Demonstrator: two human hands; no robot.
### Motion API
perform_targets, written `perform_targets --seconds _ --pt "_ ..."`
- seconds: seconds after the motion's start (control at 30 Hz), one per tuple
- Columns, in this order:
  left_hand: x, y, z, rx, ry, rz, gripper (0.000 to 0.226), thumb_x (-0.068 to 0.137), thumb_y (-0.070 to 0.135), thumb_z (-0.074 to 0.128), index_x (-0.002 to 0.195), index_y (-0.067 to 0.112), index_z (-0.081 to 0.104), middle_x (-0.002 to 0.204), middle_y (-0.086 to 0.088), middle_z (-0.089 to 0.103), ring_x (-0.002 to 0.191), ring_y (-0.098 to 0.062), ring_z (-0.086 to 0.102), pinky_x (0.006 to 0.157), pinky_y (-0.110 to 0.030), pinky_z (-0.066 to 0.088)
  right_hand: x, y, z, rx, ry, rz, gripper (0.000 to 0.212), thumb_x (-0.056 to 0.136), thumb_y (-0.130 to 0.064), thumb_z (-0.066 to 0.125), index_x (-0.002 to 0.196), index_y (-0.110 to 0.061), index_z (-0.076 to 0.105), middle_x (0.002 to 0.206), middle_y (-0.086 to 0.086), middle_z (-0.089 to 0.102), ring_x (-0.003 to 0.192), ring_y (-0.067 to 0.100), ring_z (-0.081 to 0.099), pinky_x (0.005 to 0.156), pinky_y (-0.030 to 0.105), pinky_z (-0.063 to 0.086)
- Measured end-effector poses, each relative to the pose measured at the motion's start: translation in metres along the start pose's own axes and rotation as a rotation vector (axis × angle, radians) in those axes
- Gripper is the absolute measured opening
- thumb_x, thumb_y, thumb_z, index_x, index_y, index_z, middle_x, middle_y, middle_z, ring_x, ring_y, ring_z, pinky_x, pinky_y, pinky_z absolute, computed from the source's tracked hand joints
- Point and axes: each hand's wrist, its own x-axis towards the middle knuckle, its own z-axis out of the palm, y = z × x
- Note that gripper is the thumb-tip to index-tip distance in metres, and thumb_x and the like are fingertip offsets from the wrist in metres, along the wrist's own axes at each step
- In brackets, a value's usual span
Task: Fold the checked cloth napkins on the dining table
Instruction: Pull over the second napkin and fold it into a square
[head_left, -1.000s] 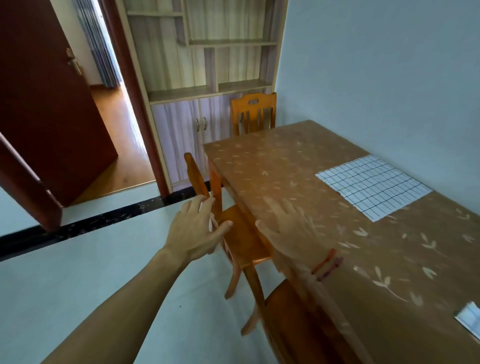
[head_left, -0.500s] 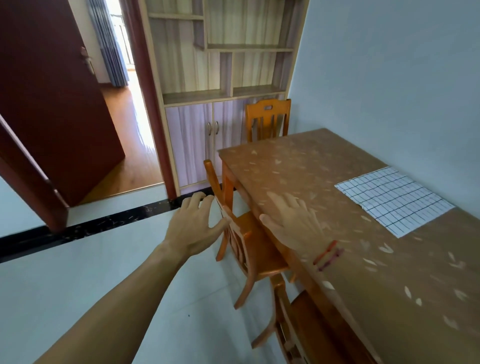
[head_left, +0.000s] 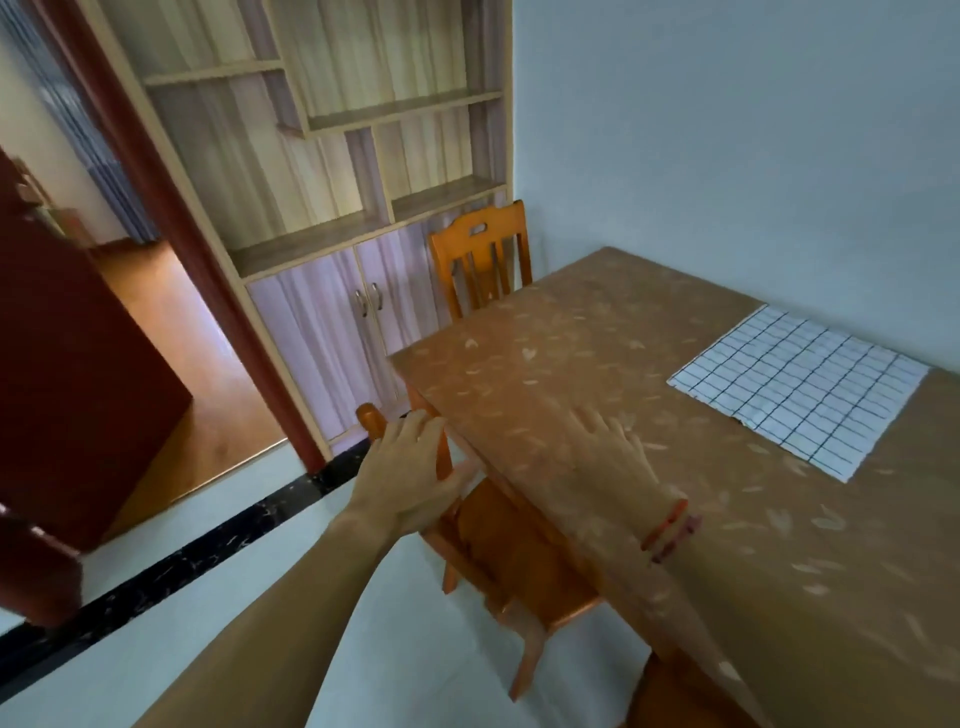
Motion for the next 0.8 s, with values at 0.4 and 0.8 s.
perform_targets --seconds 0.4,0.8 --pt "0.156 0.079 0.027 -0.01 -0.084 0.324 0.093 0.081 0.082 0.014 0.144 0.019 0.038 0.15 -0.004 0.035 0.138 -0.025 0.03 0.112 -0.044 0.032 0.035 0.111 -0.034 -0.029 0.081 0.331 0.068 0.093 -0.066 0.034 0.151 -0.036 0.018 0.151 0.001 0.036 0.13 0.03 0.043 0.102 0.05 0.039" --pt "0.24 0.144 0.076 -0.054 -0.177 0.71 0.074 0.084 0.073 0.025 0.142 0.028 0.033 0.152 0.002 0.029 0.137 -0.021 0.028 0.106 -0.041 0.032 0.018 0.149 -0.034 -0.048 0.157 0.791 0.069 0.091 -0.069 0.029 0.152 -0.036 0.019 0.154 -0.001 0.033 0.133 0.029 0.04 0.105 0.05 0.035"
